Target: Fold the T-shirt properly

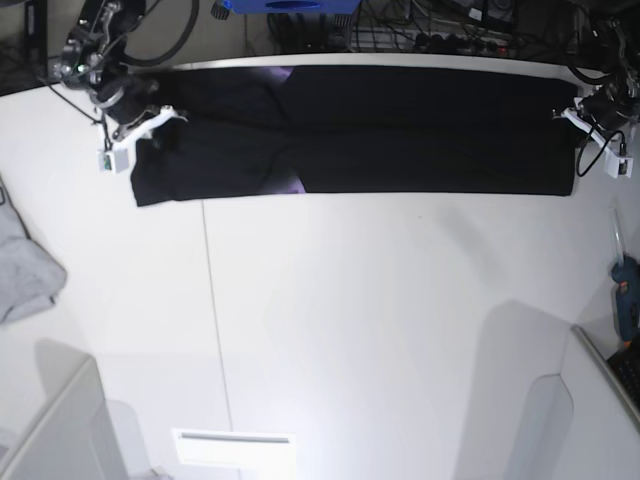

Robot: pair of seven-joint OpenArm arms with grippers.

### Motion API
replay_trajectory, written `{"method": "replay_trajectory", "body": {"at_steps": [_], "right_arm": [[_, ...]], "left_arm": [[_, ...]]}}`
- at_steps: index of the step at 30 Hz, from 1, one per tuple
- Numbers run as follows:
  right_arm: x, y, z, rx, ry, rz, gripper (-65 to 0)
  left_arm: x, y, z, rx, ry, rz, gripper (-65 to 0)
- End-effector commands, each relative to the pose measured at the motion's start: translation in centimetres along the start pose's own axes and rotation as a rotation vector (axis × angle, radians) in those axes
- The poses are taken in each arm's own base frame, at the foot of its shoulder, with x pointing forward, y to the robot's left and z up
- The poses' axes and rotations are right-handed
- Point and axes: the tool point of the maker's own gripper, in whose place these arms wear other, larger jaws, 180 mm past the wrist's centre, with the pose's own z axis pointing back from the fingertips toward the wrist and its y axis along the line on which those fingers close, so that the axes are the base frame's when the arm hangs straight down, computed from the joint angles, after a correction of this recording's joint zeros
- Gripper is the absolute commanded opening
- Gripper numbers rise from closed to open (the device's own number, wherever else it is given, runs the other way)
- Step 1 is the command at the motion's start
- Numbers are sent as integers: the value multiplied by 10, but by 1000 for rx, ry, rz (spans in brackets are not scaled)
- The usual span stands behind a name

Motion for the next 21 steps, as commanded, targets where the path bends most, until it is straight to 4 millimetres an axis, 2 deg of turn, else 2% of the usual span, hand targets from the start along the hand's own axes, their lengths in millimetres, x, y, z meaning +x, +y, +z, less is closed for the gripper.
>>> {"method": "replay_trajectory", "body": {"at_steps": [1, 4, 8, 11, 13, 18, 21], "right_arm": [[8, -8, -2, -34, -18, 19, -650], [17, -13, -14, -53, -38, 16, -650], [31, -20, -27, -51, -63, -33, -650], [43, -28, -32, -57, -84, -68, -650], [48, -29, -32, -60, -96, -69, -650], [61, -23, -20, -60, -140, -26, -650], [69, -12, -9, -53, -183, -4, -650]], "left_arm": [[14, -1, 1, 10, -36, -24, -650], [21, -11, -15, 25, -20, -73, -650], [41, -28, -31, 10, -39, -102, -650], [61, -25, -38, 26, -62, -104, -650], [68, -22, -41, 40, -64, -106, -650], [87, -23, -29, 61, -113, -141, -650], [89, -16, -11, 84, -123, -131, -650]]}}
